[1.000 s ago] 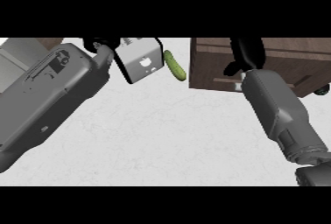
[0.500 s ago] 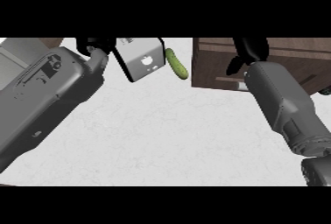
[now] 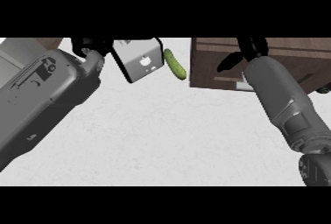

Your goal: Pick up the can, place it into the drawer and close the drawer

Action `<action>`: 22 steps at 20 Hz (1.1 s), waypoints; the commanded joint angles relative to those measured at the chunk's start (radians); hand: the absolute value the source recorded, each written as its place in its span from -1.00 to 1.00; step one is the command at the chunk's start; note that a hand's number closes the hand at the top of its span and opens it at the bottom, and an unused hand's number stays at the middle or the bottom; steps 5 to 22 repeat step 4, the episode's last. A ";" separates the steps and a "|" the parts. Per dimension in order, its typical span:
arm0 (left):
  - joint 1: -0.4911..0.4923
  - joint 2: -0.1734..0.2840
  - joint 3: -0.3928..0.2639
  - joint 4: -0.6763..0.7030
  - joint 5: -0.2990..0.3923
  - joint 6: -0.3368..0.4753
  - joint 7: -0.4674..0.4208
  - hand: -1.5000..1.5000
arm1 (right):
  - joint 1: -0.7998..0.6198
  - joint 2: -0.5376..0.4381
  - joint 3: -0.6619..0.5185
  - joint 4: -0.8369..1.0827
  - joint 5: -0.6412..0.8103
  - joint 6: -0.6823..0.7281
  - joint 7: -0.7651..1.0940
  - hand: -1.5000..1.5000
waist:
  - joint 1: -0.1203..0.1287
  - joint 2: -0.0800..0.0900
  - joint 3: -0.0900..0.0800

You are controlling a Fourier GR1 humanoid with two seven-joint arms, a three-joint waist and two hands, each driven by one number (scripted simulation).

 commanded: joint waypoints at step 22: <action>0.031 0.010 -0.003 -0.063 -0.008 0.012 0.017 -1.00 | -0.074 0.011 -0.155 -0.022 -0.167 0.071 -0.051 -1.00 | 0.030 -0.006 -0.009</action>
